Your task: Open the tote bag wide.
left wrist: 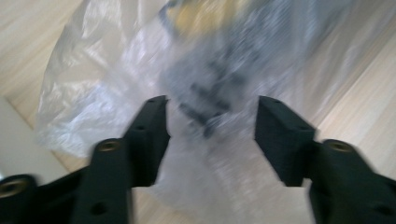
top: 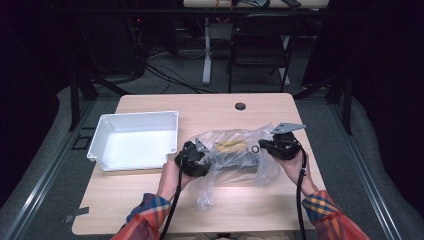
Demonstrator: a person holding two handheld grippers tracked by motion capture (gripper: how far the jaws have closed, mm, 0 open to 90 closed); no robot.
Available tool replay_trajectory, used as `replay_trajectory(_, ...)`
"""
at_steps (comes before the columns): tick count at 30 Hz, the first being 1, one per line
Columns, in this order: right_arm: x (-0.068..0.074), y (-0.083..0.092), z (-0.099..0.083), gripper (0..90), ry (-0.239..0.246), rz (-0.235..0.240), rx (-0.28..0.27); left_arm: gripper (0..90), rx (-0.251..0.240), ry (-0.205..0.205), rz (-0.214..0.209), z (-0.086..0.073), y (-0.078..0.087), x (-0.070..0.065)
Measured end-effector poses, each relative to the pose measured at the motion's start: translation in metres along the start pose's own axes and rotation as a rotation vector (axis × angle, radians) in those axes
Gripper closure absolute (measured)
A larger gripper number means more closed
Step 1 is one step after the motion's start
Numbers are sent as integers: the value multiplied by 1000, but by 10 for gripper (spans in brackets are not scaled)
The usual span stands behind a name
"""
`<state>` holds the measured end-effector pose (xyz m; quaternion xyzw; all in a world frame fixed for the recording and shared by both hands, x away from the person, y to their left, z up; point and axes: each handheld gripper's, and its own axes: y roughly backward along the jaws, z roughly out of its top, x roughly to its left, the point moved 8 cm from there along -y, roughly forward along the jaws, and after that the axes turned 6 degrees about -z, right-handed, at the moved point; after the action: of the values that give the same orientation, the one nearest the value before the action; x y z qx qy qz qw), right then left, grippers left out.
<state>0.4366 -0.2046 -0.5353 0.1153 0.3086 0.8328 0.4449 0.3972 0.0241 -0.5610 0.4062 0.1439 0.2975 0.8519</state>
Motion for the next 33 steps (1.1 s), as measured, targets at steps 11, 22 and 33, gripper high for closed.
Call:
replay_trajectory(11, 7, 3, 8, 900, 2, 16, -20, 337, 64, -66, 119, 0, -9, -6)
replay_trajectory(22, -4, -21, -4, 875, 48, -66, 75, 697, -43, 73, 178, 4, -12, 37)
replay_trajectory(33, -24, -48, -33, 894, 17, -101, 195, 719, -1, 142, 93, -9, -29, 46)
